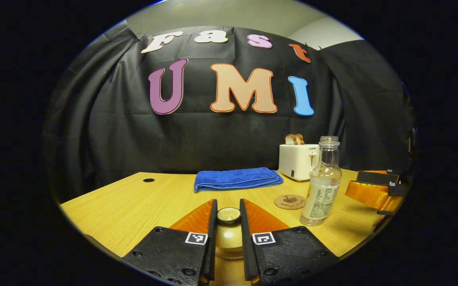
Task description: Open the teacup lid with one hand, grasp the water bottle and pour water into the teacup with the other hand; after pouring, place the water bottle on the coaster and then close the teacup lid.
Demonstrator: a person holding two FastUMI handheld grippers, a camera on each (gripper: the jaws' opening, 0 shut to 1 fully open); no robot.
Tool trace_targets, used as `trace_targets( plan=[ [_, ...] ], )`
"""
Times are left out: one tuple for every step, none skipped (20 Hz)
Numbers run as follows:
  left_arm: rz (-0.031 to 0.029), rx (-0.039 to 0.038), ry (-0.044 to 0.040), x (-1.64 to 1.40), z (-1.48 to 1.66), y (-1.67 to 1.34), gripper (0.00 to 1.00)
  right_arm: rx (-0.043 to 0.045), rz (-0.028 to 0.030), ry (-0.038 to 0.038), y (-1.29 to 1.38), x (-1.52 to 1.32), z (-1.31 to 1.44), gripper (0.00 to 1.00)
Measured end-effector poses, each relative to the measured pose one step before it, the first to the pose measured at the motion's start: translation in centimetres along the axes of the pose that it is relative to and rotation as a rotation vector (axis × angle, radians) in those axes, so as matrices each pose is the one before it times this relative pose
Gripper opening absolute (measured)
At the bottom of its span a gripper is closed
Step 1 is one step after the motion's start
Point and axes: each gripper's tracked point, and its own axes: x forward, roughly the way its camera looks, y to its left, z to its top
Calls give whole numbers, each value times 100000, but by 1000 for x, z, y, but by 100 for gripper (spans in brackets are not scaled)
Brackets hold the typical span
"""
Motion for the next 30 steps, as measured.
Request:
trace_targets(
  plan=[
    [975, 37, 180, -224, -25, 381, 26, -5, 357, 80, 38, 7, 53, 96],
    [908, -1, -201, -316, 115, 440, 26, 9, 322, -17, 93, -53, -37, 96],
    [1047, 35, -79, -396, 116, 567, 28, 76, 688, 61, 74, -31, 13, 96],
    [1288, 102, 82, -404, -180, 675, 26, 19, 1096, 53, 268, 64, -51, 96],
    [1765, -150, -445, -354, 157, 836, 26, 42, 1237, 85, 279, -23, 33, 96],
    [2170, 272, -75, -323, -27, 982, 26, 80, 1305, 78, 181, -35, -25, 96],
    [2539, -265, 182, -356, -155, 1103, 26, 50, 1294, 238, 243, 43, -3, 96],
    [2444, 59, -161, -332, 26, 1016, 26, 55, 975, 403, 147, -64, -151, 96],
    [2323, 47, 182, -176, 84, 1047, 26, 95, 1241, -182, 198, 6, 116, 98],
    [2035, -108, 475, -278, -243, 908, 26, 53, 1473, 1, 215, 84, -66, 95],
    [2079, 153, -617, -85, 156, 833, 26, 36, 1010, 181, 104, 187, -51, 97],
    [1804, 17, 219, -75, 16, 651, 26, -4, -129, 2, -79, 278, 61, 97],
    [268, -16, 435, -44, -156, 317, 26, -78, -1392, -68, -419, 374, 29, 95],
    [-130, -13, -218, -101, 86, 66, 26, -57, -1969, -114, -468, 376, -44, 95],
    [106, 92, -356, -48, 115, 170, 26, 159, 412, 229, 160, 423, -8, 95],
    [369, -36, 203, 186, -169, 244, 26, -82, 1012, 370, 320, 562, -185, 95],
    [233, 90, 74, 50, 34, 204, 26, 150, 983, 679, 148, 482, -97, 99],
    [270, -59, 82, -82, -73, 233, 26, -7, 60, 1209, -57, 548, -230, 97],
    [561, 22, -66, 93, 109, 325, 26, -70, -457, 1939, -16, 536, -295, 96],
    [326, -19, 106, 40, -103, 316, 26, -41, -379, 2108, -65, 454, -415, 95],
    [141, -27, 5, 143, 6, 216, 26, -73, -30, 2169, 59, 447, -274, 96],
    [307, 9, -159, 26, -9, 265, 26, -64, -134, 2070, -20, 320, -295, 97],
    [258, -64, 106, 54, -8, 311, 26, -39, -111, 1925, 46, 345, -227, 97],
    [147, -8, -35, -88, -37, 183, 26, -183, 119, 1885, 67, 293, -333, 97],
    [-112, -29, -135, 62, 62, 101, 26, -238, 54, 1669, 65, 360, -179, 97],
    [-269, -29, 86, 42, 8, 56, 26, -217, -208, 1523, 84, 491, -198, 97],
    [-280, 36, 3, -19, -30, -3, 26, -151, -298, 1338, 34, 444, -88, 97],
    [-141, -41, -152, 30, -62, 54, 26, -159, 68, 1636, 97, 381, -277, 97],
    [-47, -2, -83, -33, 83, 14, 26, -487, 626, 1575, 139, 425, -188, 97],
    [-66, -15, 98, 12, -21, -17, 26, -442, 993, 2400, 260, 327, -502, 97]
  ],
)
